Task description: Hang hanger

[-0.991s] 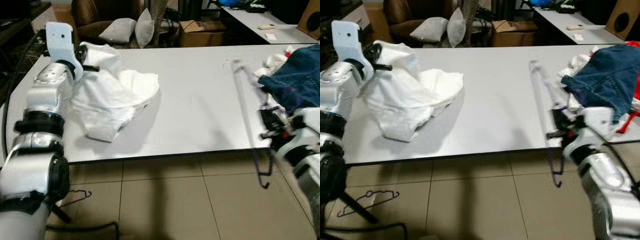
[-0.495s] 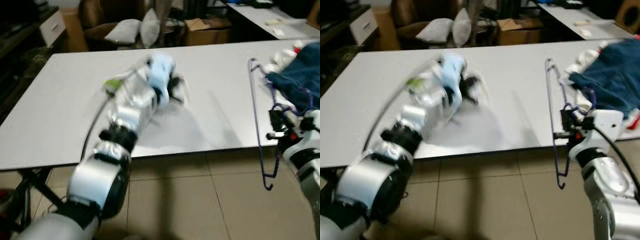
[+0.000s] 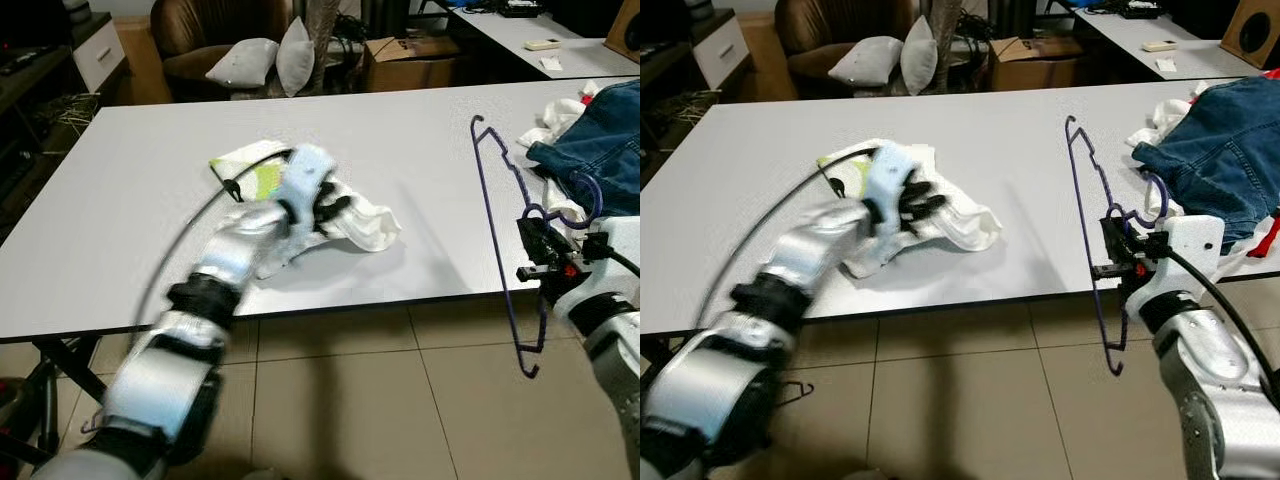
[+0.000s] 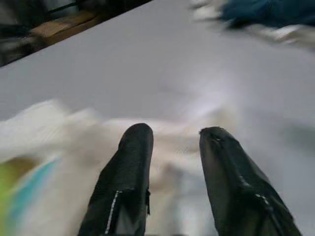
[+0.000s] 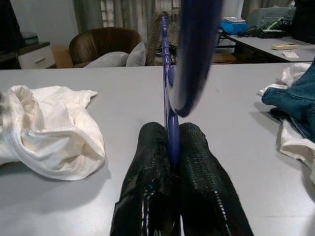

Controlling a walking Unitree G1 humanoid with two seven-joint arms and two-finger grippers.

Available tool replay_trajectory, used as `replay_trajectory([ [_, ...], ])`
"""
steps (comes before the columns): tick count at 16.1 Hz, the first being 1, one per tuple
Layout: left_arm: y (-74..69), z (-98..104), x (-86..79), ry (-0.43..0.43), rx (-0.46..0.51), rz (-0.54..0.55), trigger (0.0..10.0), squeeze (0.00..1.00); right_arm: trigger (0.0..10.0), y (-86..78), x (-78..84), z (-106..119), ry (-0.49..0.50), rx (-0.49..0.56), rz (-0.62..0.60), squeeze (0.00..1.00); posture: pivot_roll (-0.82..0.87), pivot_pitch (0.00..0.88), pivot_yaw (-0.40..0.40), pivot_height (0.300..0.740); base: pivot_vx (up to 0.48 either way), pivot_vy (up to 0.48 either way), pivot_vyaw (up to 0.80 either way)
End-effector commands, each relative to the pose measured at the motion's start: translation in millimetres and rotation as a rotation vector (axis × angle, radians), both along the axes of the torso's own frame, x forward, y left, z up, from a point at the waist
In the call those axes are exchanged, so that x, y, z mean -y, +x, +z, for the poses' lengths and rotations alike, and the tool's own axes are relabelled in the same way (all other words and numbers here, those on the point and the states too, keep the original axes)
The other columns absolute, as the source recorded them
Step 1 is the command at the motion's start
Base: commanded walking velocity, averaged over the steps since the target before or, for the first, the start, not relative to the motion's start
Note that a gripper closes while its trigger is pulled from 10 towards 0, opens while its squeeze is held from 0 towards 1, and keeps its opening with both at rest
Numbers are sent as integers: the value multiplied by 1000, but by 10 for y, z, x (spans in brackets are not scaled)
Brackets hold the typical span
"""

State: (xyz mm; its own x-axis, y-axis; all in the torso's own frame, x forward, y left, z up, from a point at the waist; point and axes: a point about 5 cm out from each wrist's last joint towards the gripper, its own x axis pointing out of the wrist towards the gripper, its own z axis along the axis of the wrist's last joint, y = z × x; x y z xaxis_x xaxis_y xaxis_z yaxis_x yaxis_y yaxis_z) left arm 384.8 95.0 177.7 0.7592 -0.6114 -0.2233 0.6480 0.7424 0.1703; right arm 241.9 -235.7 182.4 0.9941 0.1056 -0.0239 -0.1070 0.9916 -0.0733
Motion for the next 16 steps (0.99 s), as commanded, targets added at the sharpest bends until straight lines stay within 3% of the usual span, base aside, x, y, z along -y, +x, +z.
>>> replay_trajectory([
  [1,25,96,-126,26,62,48,10000,1000,10000,-27,63,-15,-12,-24,-2,0,-51,0,48,740,0,0,0],
  [2,42,101,-431,35,83,162,10000,1000,10000,-114,164,-162,-53,-147,-9,0,-68,0,55,740,0,0,0],
  [3,38,98,-560,46,97,205,10000,1000,10000,-161,216,-227,-88,-194,-20,0,-70,0,56,740,0,0,0],
  [4,-6,35,-766,87,99,252,10000,502,10000,-263,321,-320,-92,-242,-70,0,-84,0,62,740,0,0,0],
  [5,-46,-29,-798,101,86,245,10000,0,10000,-322,327,-329,-62,-228,-65,0,-95,0,64,740,0,0,0],
  [7,-103,-136,-786,97,67,249,10000,0,10000,-447,220,-356,-33,-225,19,0,-112,0,66,740,0,0,0],
  [9,-122,-219,-728,29,56,257,10000,0,10000,-507,114,-403,-37,-236,62,0,-147,0,76,740,0,0,0],
  [10,-175,-242,-567,-71,65,166,10000,0,10000,-522,75,-403,-24,-230,45,0,-171,0,71,740,0,0,0],
  [11,-186,-235,-461,-83,87,129,10000,0,10000,-521,35,-378,1,-213,50,0,-176,0,65,740,0,0,0],
  [12,-160,-217,-387,-87,104,112,10000,1000,10000,-501,-27,-363,6,-202,76,0,-192,0,71,740,0,0,0],
  [14,-110,-201,-277,-57,109,76,10000,1000,10000,-509,-40,-343,-6,-191,85,0,-210,0,85,740,0,0,0],
  [16,-5,-173,-241,-59,76,150,10000,1000,10000,-542,-12,-323,-3,-182,60,0,-223,0,105,740,0,0,0],
])
